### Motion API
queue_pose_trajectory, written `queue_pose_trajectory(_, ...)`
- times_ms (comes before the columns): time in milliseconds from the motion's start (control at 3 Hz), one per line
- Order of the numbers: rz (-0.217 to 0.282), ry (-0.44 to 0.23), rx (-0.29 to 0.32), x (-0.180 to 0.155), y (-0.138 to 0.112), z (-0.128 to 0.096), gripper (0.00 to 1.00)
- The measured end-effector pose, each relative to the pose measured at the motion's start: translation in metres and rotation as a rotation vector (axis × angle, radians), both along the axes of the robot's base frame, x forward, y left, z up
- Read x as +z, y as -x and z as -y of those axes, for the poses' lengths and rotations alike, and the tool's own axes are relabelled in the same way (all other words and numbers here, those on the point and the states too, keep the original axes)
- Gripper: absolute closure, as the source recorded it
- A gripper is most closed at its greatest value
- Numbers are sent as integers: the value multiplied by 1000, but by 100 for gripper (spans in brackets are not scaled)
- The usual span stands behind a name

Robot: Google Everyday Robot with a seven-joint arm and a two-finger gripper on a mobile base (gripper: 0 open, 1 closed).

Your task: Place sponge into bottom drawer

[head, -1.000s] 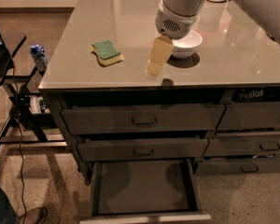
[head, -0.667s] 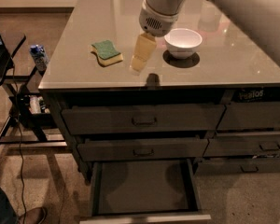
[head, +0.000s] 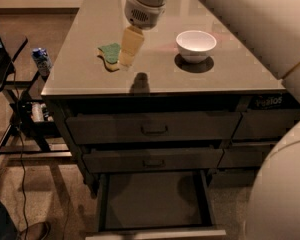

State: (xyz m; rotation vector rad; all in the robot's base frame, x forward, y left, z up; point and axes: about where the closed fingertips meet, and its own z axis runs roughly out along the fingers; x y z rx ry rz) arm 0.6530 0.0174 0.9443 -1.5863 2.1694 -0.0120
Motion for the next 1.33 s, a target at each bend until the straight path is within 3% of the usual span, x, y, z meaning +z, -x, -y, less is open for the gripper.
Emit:
queue_pose_trajectory(667, 16, -36, 15, -1, -12, -13, 0)
queue_pose_trajectory(1000, 0, -72, 17, -9, -35, -28, 0)
queue_pose_trajectory(1333, -35, -118, 8, -21, -83, -52, 0)
